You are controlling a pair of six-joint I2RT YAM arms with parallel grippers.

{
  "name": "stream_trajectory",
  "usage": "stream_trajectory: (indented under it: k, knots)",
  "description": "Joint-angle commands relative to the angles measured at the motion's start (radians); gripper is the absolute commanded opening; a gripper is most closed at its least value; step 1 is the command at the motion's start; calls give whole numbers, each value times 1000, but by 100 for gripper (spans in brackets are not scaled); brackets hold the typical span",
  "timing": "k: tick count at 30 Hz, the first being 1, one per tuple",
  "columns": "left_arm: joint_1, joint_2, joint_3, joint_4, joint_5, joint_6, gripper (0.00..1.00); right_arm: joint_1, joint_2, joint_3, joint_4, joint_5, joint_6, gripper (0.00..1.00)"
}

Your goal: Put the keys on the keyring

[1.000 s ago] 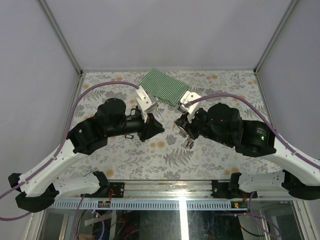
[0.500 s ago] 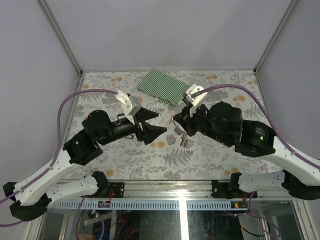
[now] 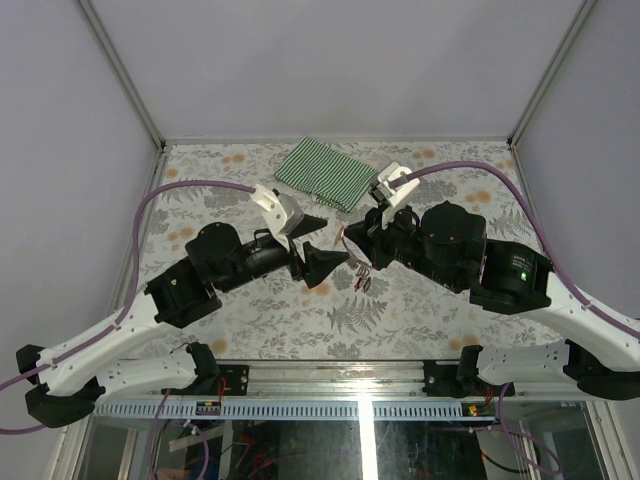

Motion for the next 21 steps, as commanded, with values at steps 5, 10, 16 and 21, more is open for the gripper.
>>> stream_trajectory:
  k: [5, 10, 16, 21]
  knots:
    - [-20, 27, 28, 88, -88, 82, 70, 3, -8, 53, 86, -19, 32, 0]
    - [-22, 38, 46, 87, -92, 107, 66, 3, -10, 46, 85, -29, 37, 0]
    - [-24, 41, 67, 80, -89, 122, 51, 3, -11, 41, 83, -29, 37, 0]
    - [-25, 37, 75, 76, -74, 123, 34, 3, -12, 37, 82, -30, 36, 0]
